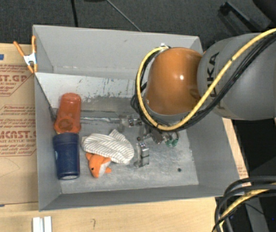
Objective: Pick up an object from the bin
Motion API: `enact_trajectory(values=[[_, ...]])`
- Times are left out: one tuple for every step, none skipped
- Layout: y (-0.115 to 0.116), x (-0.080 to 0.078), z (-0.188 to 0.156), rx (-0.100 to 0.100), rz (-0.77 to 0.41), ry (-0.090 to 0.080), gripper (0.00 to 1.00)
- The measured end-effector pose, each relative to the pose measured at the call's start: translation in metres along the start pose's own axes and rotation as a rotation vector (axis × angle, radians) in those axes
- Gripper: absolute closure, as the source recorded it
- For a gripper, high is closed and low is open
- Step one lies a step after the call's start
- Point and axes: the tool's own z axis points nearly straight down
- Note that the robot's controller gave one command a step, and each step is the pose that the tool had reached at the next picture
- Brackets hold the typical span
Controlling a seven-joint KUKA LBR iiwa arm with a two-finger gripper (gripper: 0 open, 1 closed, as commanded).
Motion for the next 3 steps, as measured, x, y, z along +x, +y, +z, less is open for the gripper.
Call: enact_trajectory(values=[[0.010,0.021,0.061,-0.002,-0.016,0.005,0.00],[0.009,0.004,0.089,-0.002,-0.122,0.014,0.00],[0.020,-0.014,0.103,-0.002,-0.115,0.007,0.00]])
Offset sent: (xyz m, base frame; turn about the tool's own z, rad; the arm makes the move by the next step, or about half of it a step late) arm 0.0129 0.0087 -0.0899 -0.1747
